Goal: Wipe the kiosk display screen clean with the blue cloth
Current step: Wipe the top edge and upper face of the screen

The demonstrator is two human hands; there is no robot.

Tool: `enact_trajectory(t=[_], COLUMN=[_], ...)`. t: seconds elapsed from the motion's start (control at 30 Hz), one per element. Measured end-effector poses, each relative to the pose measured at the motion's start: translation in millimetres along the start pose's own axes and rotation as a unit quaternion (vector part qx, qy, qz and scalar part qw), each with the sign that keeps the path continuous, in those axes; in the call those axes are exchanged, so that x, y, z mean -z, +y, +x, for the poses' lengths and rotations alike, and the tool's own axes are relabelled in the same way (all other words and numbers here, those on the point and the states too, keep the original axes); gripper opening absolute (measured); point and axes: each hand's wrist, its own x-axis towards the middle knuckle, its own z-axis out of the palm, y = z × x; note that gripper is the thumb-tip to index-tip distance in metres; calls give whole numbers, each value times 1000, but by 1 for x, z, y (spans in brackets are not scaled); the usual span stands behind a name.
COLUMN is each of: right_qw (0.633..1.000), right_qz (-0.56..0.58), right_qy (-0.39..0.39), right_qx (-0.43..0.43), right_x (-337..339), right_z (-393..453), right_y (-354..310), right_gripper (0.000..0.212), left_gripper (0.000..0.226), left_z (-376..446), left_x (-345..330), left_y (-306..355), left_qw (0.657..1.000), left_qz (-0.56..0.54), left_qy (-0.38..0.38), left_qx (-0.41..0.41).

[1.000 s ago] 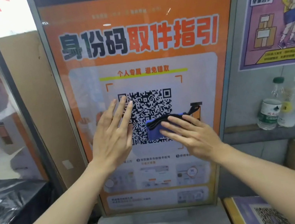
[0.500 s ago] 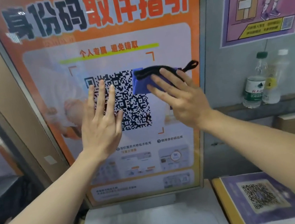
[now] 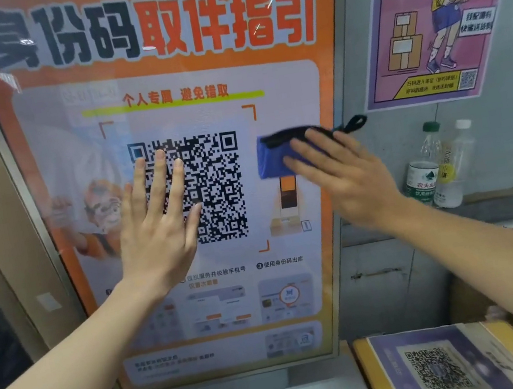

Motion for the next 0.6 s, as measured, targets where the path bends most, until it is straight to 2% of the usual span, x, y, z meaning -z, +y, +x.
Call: enact_trajectory(t=[0.1, 0.23, 0.4, 0.6], right_qw=[999, 998, 999, 999], right_qz=[-11, 4, 30, 24], right_qy=[18, 29, 10, -21], right_qx=[-36, -59, -33, 1], right_x=[3, -6, -23, -37], right_z=[12, -3, -44, -85], right_y=[19, 0, -39, -74], right_gripper=[60, 60, 52, 66], left_gripper=[66, 66, 64, 61], left_z=[-1, -2, -5, -24], left_x=[-1, -2, -6, -14], left_y=[-2, -7, -10, -7], left_qw=[1000, 1000, 999, 998], left_qz=[1, 5, 8, 12], left_qy=[0, 10, 28, 29], left_qx=[-3, -21, -29, -45])
